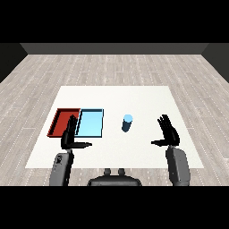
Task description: Pick the blue can and put it in the blue box
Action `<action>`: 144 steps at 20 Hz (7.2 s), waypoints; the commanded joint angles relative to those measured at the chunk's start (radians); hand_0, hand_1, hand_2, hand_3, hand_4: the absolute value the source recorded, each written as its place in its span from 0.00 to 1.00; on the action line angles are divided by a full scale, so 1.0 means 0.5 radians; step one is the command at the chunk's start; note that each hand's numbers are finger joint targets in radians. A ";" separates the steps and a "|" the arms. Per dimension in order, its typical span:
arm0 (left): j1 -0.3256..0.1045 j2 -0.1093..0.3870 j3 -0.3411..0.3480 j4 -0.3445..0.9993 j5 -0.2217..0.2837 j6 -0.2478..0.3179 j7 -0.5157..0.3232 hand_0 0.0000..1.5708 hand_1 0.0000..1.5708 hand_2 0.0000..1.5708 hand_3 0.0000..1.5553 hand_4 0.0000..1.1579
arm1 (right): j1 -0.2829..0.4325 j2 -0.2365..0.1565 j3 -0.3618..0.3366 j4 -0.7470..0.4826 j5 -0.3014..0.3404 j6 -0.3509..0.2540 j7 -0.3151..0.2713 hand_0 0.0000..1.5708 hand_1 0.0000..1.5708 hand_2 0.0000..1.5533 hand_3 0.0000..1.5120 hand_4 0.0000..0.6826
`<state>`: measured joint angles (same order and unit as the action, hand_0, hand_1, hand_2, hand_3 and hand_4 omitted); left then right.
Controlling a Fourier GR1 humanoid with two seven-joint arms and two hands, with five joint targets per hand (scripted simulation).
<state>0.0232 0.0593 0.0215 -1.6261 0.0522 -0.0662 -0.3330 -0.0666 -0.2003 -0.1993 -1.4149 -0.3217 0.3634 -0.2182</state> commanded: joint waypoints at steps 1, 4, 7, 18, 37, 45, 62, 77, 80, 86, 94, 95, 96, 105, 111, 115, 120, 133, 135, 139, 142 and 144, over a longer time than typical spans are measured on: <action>-0.047 -0.029 0.025 -0.027 -0.003 0.061 0.035 0.00 0.00 0.00 0.00 0.00 | -0.019 0.036 -0.011 0.081 0.001 -0.023 0.008 0.00 0.00 0.00 0.00 0.00; 0.155 -0.043 -0.007 -0.088 -0.002 0.014 -0.048 0.00 0.00 0.00 0.00 0.00 | -0.109 0.060 0.038 0.093 0.017 -0.068 0.097 0.00 0.00 0.00 0.00 0.00; 0.043 -0.028 0.016 -0.095 0.010 0.022 0.021 0.00 0.00 0.00 0.00 0.00 | -0.284 0.115 0.001 0.343 -0.034 -0.111 0.062 0.00 0.00 0.00 0.00 0.00; -0.059 -0.031 0.026 -0.072 0.014 0.034 0.125 0.00 0.00 0.00 0.00 0.00 | -0.660 0.153 -0.011 0.850 -0.021 -0.213 0.016 0.00 0.00 0.00 0.00 0.00; -0.065 -0.015 0.113 -0.011 0.039 0.007 0.038 0.00 0.00 0.00 0.00 0.00 | -0.891 0.398 0.296 1.321 0.178 -0.525 -0.350 0.00 0.00 0.00 0.00 0.00; 0.120 -0.012 0.054 -0.237 0.050 -0.035 0.115 0.00 0.00 0.00 0.00 0.00 | -1.226 0.378 0.173 1.742 0.209 -0.498 -0.381 0.00 0.00 0.00 0.00 0.00; 0.034 -0.024 0.123 0.003 0.113 -0.090 -0.028 0.00 0.00 0.00 0.00 0.00 | -1.384 0.400 0.556 2.117 -0.108 -0.631 -0.562 0.00 0.00 0.00 0.00 0.00; 0.176 -0.030 0.132 -0.158 0.107 -0.056 0.005 0.00 0.00 0.00 0.00 0.00 | -1.582 0.400 0.950 2.441 -0.103 -1.224 -0.430 0.99 0.99 0.99 0.99 0.79; 0.074 0.007 0.138 -0.180 0.133 -0.070 0.111 0.00 0.00 0.00 0.00 0.00 | -1.727 0.401 1.018 2.487 -0.065 -1.324 -0.221 0.95 0.95 0.99 0.98 0.78; -0.096 0.053 0.231 -0.008 0.194 -0.094 0.105 0.00 0.00 0.00 0.00 0.00 | -1.607 0.400 1.034 2.429 -0.107 -1.328 -0.362 0.98 0.98 0.98 0.97 0.81; -0.038 -0.058 0.037 -0.020 0.014 -0.019 0.084 0.00 0.00 0.00 0.00 0.00 | -1.545 0.156 1.055 1.905 -0.001 -1.125 -0.333 0.96 0.96 0.95 0.93 0.82; -0.054 -0.083 -0.051 -0.144 -0.011 0.009 0.257 0.00 0.00 0.00 0.00 0.00 | -1.477 0.205 1.086 1.797 0.029 -1.238 -0.289 0.97 0.97 0.95 0.93 0.83; -0.108 -0.111 -0.059 -0.081 -0.042 0.041 0.212 0.00 0.00 0.00 0.00 0.00 | -1.438 0.184 1.115 1.659 0.048 -1.252 -0.215 0.97 0.97 0.95 0.93 0.83; -0.274 -0.117 -0.294 -0.096 -0.062 0.168 0.438 0.00 0.00 0.00 0.00 0.00 | -0.988 -0.205 1.152 0.647 0.125 -1.278 0.079 0.96 0.96 0.95 0.93 0.85; -0.360 -0.118 -0.504 0.060 -0.050 0.349 0.403 0.00 0.00 0.00 0.00 0.00 | -0.893 -0.047 1.186 0.256 0.316 -1.481 0.348 0.96 0.96 0.95 0.92 0.86; -0.322 -0.118 -0.603 0.122 -0.025 0.427 0.312 0.00 0.00 0.00 0.00 0.00 | -0.937 0.166 1.206 0.317 0.476 -1.557 0.342 0.96 0.96 0.95 0.92 0.86; -0.339 -0.119 -0.725 0.102 -0.011 0.503 0.399 0.00 0.00 0.00 0.00 0.00 | -0.911 0.139 1.192 0.054 0.596 -1.490 0.513 0.96 0.96 0.94 0.92 0.90; -0.582 -0.118 -0.822 0.356 0.107 0.618 0.345 0.00 0.00 0.00 0.00 0.00 | -0.957 0.323 0.970 -0.037 0.885 -1.345 0.629 0.93 0.93 0.93 0.91 0.87; -0.571 -0.118 -0.794 0.334 0.118 0.531 0.357 0.00 0.00 0.00 0.00 0.00 | -0.806 0.239 0.937 -0.168 0.868 -1.220 0.612 0.92 0.92 0.92 0.91 0.86; -0.575 -0.119 -0.806 0.257 0.026 0.636 0.471 0.00 0.00 0.00 0.00 0.00 | -0.852 0.327 0.956 -0.221 0.989 -1.215 0.789 0.94 0.94 0.93 0.92 0.84; -0.534 -0.118 -0.791 0.473 0.123 0.566 0.219 0.00 0.00 0.00 0.00 0.00 | -0.756 0.384 0.971 -0.123 1.020 -1.201 0.592 0.95 0.95 0.94 0.92 0.84; -0.716 -0.118 -0.930 0.587 0.197 0.756 0.274 0.00 0.00 0.00 0.00 0.00 | -0.813 0.323 0.927 -0.245 0.969 -1.098 0.760 0.94 0.94 0.94 0.92 0.86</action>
<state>-0.2665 0.0012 -0.3908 -1.4325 0.1062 0.2473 -0.1649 -0.4632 -0.0281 0.2960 -1.5154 0.1780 -0.2463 0.1400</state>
